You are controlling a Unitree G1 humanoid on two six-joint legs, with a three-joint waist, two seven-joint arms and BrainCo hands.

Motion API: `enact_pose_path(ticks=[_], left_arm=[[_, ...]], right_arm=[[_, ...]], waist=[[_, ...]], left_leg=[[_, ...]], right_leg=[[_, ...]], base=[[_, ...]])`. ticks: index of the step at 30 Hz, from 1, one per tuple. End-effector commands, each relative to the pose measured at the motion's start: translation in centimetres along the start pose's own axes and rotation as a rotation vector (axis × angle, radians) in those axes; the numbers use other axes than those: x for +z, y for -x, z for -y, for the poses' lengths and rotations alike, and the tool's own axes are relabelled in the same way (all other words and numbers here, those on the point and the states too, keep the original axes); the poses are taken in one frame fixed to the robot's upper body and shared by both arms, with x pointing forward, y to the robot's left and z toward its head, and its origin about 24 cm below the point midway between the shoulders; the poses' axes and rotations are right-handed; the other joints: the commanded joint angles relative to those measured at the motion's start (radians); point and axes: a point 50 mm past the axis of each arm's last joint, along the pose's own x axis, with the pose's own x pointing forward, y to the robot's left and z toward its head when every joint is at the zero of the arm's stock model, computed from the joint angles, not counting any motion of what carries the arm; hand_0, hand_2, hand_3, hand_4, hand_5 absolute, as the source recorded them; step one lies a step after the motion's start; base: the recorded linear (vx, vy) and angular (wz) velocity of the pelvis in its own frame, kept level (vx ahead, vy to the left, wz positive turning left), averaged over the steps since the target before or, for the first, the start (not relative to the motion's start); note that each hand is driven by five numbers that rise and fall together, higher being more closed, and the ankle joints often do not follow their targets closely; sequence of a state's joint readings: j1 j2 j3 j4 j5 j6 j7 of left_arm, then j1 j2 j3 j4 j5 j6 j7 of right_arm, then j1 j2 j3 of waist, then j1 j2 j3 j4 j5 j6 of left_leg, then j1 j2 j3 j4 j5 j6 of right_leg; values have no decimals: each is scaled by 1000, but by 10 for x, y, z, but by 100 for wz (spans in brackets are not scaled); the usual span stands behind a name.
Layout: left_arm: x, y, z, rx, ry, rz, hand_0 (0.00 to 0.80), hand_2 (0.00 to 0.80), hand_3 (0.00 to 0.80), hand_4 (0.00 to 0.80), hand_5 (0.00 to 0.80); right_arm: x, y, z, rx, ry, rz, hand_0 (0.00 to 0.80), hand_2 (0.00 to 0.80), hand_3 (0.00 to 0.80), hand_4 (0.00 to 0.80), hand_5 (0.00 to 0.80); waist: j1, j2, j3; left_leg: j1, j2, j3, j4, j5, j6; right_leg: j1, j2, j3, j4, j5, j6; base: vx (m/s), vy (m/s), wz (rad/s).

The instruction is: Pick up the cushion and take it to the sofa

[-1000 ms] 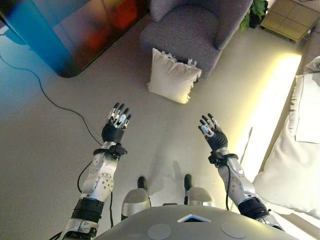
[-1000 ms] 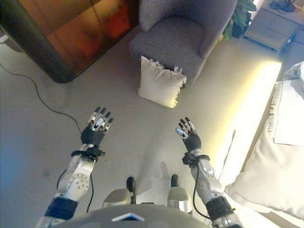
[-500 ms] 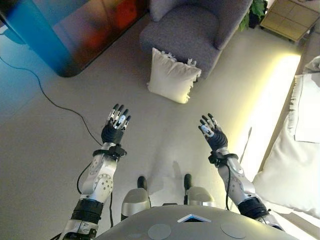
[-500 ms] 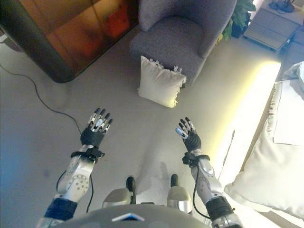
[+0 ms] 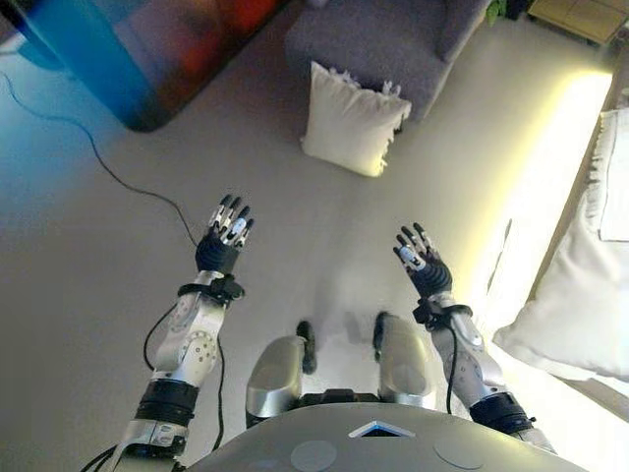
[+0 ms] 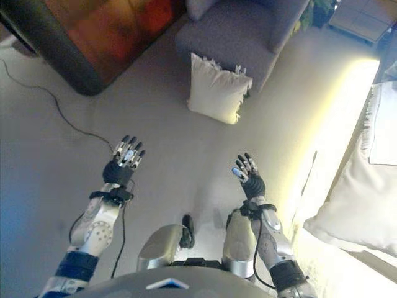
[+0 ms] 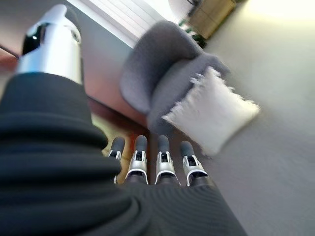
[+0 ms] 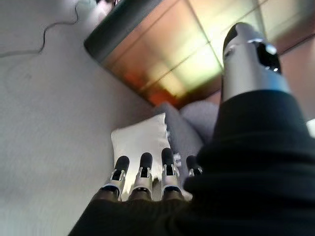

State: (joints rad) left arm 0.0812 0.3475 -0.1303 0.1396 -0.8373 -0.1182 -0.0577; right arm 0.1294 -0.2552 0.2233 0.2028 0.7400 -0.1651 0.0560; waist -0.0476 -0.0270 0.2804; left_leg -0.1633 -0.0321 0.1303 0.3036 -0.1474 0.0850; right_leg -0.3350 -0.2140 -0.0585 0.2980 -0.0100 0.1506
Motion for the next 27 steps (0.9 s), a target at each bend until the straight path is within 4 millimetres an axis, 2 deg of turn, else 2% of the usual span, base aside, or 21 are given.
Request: enact_pose_path(ticks=[1, 6, 8, 10, 11, 12, 14, 15, 16, 17, 18, 20, 21, 22, 25, 27], left_arm=[[17, -1, 16, -96, -45, 92, 0, 0, 0, 0, 0], [6, 7, 13, -112, -38, 35, 0, 0, 0, 0, 0], [3, 11, 12, -107, -31, 25, 0, 0, 0, 0, 0], [1, 16, 8, -84, -19, 28, 0, 0, 0, 0, 0], [1, 17, 6, -68, -11, 31, 0, 0, 0, 0, 0], [1, 18, 5, -51, -1, 35, 0, 0, 0, 0, 0], [0, 22, 1, -23, 19, 30, 0, 0, 0, 0, 0], [-1, 25, -1, -7, 21, 24, 0, 0, 0, 0, 0], [-1, 27, -4, 13, 32, 19, 0, 0, 0, 0, 0], [-1, 28, -4, 22, 54, 22, 0, 0, 0, 0, 0], [-1, 28, -4, 28, 70, 25, 0, 0, 0, 0, 0], [-1, 26, 1, 12, 78, 37, 0, 0, 0, 0, 0], [-1, 23, 6, 0, 73, 40, 0, 0, 0, 0, 0], [-2, 22, 8, -7, 70, 43, 0, 0, 0, 0, 0], [-2, 22, 12, -17, 77, 58, 0, 0, 0, 0, 0], [0, 24, 11, -22, 76, 65, 0, 0, 0, 0, 0]], right_arm=[[22, -7, 0, 25, -6, 113, 0, 0, 0, 0, 0], [15, 4, 9, -34, -34, 103, 0, 0, 0, 0, 0], [13, 7, 11, -46, -37, 94, 0, 0, 0, 0, 0], [11, 11, 14, -39, -24, 76, 0, 0, 0, 0, 0], [9, 13, 15, -38, -18, 65, 0, 0, 0, 0, 0], [7, 15, 14, -39, -17, 54, 0, 0, 0, 0, 0], [5, 18, 13, -32, -2, 26, 0, 0, 0, 0, 0], [4, 21, 14, -31, 3, 12, 0, 0, 0, 0, 0], [4, 24, 16, -30, 5, -3, 0, 0, 0, 0, 0], [4, 25, 18, -25, 9, -12, 0, 0, 0, 0, 0], [5, 26, 21, -24, 23, -19, 0, 0, 0, 0, 0], [6, 25, 26, -21, 38, -15, 0, 0, 0, 0, 0], [7, 25, 28, -25, 45, -7, 0, 0, 0, 0, 0], [7, 25, 28, -26, 47, -1, 0, 0, 0, 0, 0], [9, 23, 26, -12, 54, 11, 0, 0, 0, 0, 0], [11, 25, 23, -1, 53, 14, 0, 0, 0, 0, 0]], waist=[[-57, -32, -19], [-73, -38, -17], [-81, -39, -14], [-93, -31, -25], [-103, -25, -37], [-115, -16, -52], [-130, -1, -85], [-138, 10, -101], [-145, 20, -121], [-148, 21, -136], [-145, 16, -151], [-132, -2, -160], [-122, -14, -156], [-116, -17, -151], [-86, -28, -122], [-62, -27, -108]], left_leg=[[130, -52, -31, 34, -128, -47], [198, -54, -102, 86, -224, -43], [218, -39, -106, 121, -259, -46], [244, -3, -92, 137, -281, -47], [263, 20, -88, 147, -262, -55], [289, 48, -91, 154, -227, -72], [355, 105, -93, 145, -150, -103], [378, 132, -91, 141, -92, -122], [392, 161, -93, 159, 14, -149], [390, 174, -93, 197, 76, -163], [362, 169, -100, 278, 130, -169], [257, 149, -104, 404, 180, -161], [167, 136, -112, 454, 176, -145], [117, 129, -113, 459, 165, -134], [15, 89, -130, 353, 157, -100], [-34, 78, -148, 227, 208, -108]], right_leg=[[-5, -34, 21, -302, 278, 32], [-12, -62, 58, -362, 331, 46], [-26, -68, 68, -317, 329, 44], [-49, -60, 78, -246, 287, 43], [-50, -50, 85, -235, 264, 43], [-56, -29, 106, -192, 254, 42], [-76, 10, 114, -80, 228, 35], [-77, 32, 116, -48, 203, 25], [-65, 61, 113, -35, 179, 2], [-43, 81, 110, -43, 165, -18], [2, 103, 102, -66, 148, -46], [70, 125, 106, -105, 126, -92], [100, 133, 114, -117, 112, -113], [115, 141, 119, -121, 103, -120], [160, 171, 144, -113, 64, -124], [189, 199, 157, -107, 28, -122]], base=[[480, -151, 13], [545, -177, 32], [552, -207, 55], [578, -206, 16], [626, -215, 7], [620, -210, 6], [578, -196, -1], [582, -206, -8], [588, -235, -5], [615, -275, 11], [521, -253, 20], [403, -200, -6], [312, -137, -24], [281, -90, -19], [230, 1, -15], [223, 45, -24]])
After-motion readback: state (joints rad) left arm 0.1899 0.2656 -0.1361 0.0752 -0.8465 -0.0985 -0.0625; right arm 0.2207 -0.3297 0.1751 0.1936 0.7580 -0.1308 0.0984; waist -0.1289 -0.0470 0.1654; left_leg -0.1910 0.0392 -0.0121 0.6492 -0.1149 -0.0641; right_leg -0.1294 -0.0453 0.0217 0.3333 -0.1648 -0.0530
